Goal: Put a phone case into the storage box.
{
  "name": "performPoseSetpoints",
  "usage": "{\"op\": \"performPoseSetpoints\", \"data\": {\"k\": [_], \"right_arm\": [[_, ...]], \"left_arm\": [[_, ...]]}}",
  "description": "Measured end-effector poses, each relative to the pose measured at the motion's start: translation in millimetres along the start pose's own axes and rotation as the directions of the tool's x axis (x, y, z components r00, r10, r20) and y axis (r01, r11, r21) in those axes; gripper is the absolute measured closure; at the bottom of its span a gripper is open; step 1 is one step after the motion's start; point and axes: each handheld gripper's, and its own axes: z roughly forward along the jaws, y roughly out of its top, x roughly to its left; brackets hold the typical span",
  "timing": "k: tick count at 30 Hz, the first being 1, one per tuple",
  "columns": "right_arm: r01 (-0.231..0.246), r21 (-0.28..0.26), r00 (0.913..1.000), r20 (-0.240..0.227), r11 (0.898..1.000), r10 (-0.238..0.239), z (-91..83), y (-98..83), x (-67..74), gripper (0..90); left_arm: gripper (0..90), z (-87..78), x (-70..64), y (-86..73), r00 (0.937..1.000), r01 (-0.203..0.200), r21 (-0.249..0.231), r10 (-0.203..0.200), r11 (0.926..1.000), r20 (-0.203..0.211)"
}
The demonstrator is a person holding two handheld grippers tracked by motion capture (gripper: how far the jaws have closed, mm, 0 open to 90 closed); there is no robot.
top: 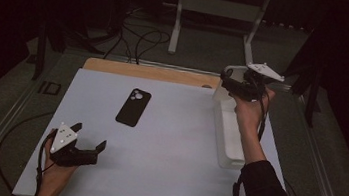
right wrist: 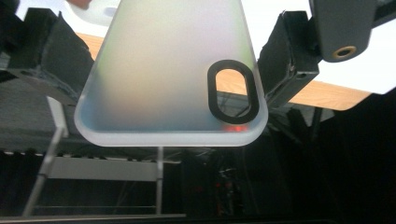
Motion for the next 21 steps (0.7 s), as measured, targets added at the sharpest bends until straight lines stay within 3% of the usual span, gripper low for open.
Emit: {"op": "performPoseSetpoints", "data": {"k": [15, 21], "right_arm": [[-0.039, 0.062, 0.9926, 0.117, 0.997, 0.031, 19.0, -10.5, -34.3, 16.2], [-0.055, 0.102, 0.9888, 0.144, 0.993, 0.04, 29.8, -18.3, -41.6, 16.2]], "left_arm": [[0.2, -0.6, -0.7, 0.8, 1.0, 0.002, -0.007, -0.002, 1.0, -0.002], [0.2, -0.5, -1.8, 1.2, 1.0, 0.0, -0.008, 0.0, 1.0, 0.001]]}}
